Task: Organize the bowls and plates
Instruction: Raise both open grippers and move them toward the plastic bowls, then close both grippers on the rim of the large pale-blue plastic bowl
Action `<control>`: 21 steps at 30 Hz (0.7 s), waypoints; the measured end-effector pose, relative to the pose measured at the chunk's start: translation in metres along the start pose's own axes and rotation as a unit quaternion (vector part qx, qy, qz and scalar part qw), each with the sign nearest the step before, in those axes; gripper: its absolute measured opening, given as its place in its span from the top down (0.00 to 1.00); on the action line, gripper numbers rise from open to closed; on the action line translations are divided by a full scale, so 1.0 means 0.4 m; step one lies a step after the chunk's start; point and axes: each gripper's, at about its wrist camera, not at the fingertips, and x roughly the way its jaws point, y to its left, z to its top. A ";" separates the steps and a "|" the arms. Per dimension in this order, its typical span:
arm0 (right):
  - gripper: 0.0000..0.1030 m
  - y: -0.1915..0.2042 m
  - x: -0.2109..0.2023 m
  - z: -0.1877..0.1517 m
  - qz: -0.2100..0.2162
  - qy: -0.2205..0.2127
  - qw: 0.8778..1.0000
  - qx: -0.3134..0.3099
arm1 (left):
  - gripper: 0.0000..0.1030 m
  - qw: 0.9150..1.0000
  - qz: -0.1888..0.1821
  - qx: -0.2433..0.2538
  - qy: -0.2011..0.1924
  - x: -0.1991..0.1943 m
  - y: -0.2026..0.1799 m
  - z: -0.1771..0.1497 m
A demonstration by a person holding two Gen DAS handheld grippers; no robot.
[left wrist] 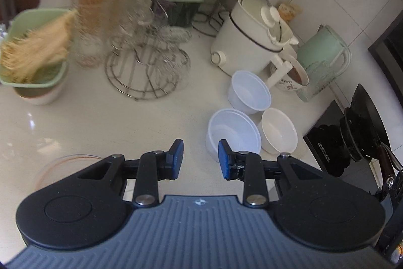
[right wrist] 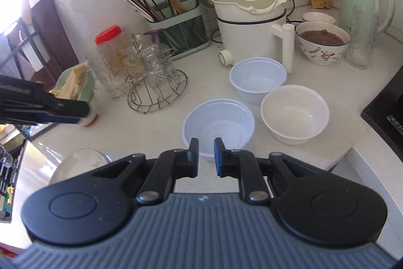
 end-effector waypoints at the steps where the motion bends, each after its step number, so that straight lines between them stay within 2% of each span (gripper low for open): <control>1: 0.84 -0.009 0.009 -0.002 0.002 0.007 1.000 0.003 | 0.66 1.000 0.004 0.002 0.004 0.020 -0.006 0.002; 3: 0.84 -0.023 0.030 -0.007 0.006 0.024 1.000 0.006 | 0.52 1.000 0.011 0.003 0.020 0.066 -0.015 0.007; 5: 0.82 -0.037 0.049 -0.009 0.008 0.038 0.999 0.009 | 0.48 1.000 0.004 -0.001 0.028 0.102 -0.018 0.012; 6: 0.77 -0.043 0.058 -0.008 0.010 0.045 0.999 0.011 | 0.48 0.999 -0.001 -0.005 0.034 0.122 -0.018 0.015; 7: 0.63 -0.051 0.065 -0.007 0.013 0.049 0.999 0.016 | 0.48 0.999 -0.004 -0.009 0.040 0.143 -0.017 0.019; 9: 0.51 -0.067 0.075 -0.005 0.015 0.049 0.998 0.030 | 0.48 0.999 -0.010 -0.014 0.050 0.180 -0.019 0.024; 14: 0.52 -0.108 0.118 0.004 0.001 0.050 0.997 0.061 | 0.48 0.997 -0.018 -0.019 0.071 0.269 -0.031 0.039; 21: 0.56 -0.171 0.184 0.018 0.011 0.053 0.993 0.109 | 0.48 0.995 -0.021 0.011 0.097 0.382 -0.057 0.065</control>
